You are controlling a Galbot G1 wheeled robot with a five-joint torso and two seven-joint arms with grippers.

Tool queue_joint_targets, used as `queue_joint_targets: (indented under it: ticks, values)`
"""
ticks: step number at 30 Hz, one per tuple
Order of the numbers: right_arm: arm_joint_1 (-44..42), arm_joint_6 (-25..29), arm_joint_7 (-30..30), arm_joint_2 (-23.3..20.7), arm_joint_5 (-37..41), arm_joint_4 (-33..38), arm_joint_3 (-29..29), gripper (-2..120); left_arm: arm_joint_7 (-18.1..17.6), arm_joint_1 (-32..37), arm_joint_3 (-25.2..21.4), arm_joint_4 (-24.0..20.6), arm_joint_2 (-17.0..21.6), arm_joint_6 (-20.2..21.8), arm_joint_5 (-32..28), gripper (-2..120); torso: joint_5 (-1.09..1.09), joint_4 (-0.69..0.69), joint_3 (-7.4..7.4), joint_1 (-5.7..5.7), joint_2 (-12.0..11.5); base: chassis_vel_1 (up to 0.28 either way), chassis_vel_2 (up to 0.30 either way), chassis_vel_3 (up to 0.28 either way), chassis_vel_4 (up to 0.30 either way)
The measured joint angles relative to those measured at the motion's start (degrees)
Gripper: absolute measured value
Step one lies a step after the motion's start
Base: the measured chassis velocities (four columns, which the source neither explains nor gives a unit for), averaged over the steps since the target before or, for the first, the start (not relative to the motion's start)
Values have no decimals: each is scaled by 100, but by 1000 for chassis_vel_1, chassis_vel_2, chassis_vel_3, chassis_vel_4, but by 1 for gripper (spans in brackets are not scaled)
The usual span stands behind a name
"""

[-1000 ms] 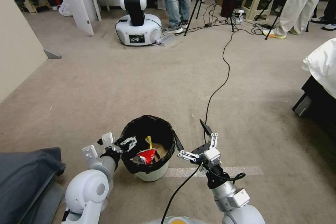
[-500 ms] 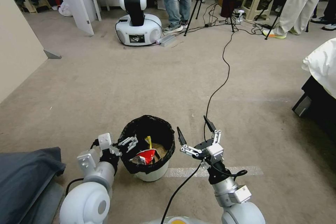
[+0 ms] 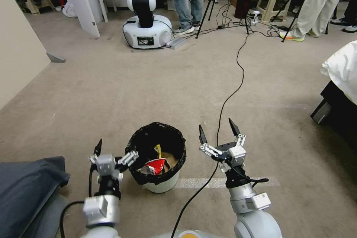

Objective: Pick up the trash bin, then pick up the garbage from the floor and place it into the trash bin.

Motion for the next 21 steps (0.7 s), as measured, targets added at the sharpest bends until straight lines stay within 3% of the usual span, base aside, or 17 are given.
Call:
queue_joint_targets:
  ticks: [3,6,21]
  values:
    - [-21,-23,125,70,-88,-67,9,100,-55,82,-5,220,-29,-335,133,100,0,0,0,0,0,0,0,0,0]
    - [-27,-23,131,95,-147,-97,13,100,-89,111,-13,269,-26,-416,153,100,1,0,0,0,0,0,0,0,0]
    - [-27,-37,134,107,-208,-99,28,100,-128,109,-15,281,-22,-397,170,100,0,0,0,0,0,0,0,0,0]
